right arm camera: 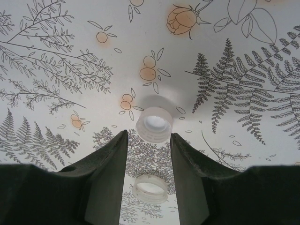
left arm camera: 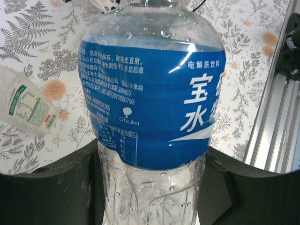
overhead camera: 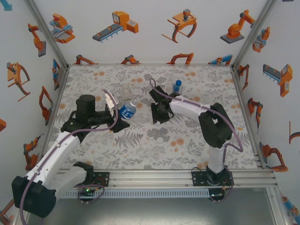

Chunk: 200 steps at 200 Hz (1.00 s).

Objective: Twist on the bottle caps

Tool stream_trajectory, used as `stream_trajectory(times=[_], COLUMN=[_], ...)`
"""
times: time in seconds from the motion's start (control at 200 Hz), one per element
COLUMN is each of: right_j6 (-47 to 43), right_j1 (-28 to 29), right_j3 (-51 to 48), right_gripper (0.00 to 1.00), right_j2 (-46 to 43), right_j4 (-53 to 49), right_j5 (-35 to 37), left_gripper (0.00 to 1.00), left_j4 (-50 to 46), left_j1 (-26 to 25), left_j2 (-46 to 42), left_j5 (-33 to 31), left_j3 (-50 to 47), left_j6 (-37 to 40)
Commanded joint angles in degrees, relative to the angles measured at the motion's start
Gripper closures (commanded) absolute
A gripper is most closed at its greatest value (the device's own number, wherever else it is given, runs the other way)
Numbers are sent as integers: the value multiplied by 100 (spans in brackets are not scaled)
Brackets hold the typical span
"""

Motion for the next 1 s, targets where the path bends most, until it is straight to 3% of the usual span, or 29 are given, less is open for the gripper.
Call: stream_trajectory(times=[0.0, 0.996], right_j6=[-32, -124], right_j1=[40, 38], right_j3=[153, 283], right_gripper=[59, 57], right_j2=[-141, 314], right_j4=[-27, -89], right_j5=[48, 104], left_gripper=[100, 100], left_j4=[-37, -37], left_j1=[22, 22], left_j2=[-52, -20], left_j5=[179, 195], left_j3=[217, 222], left_j6=[109, 116])
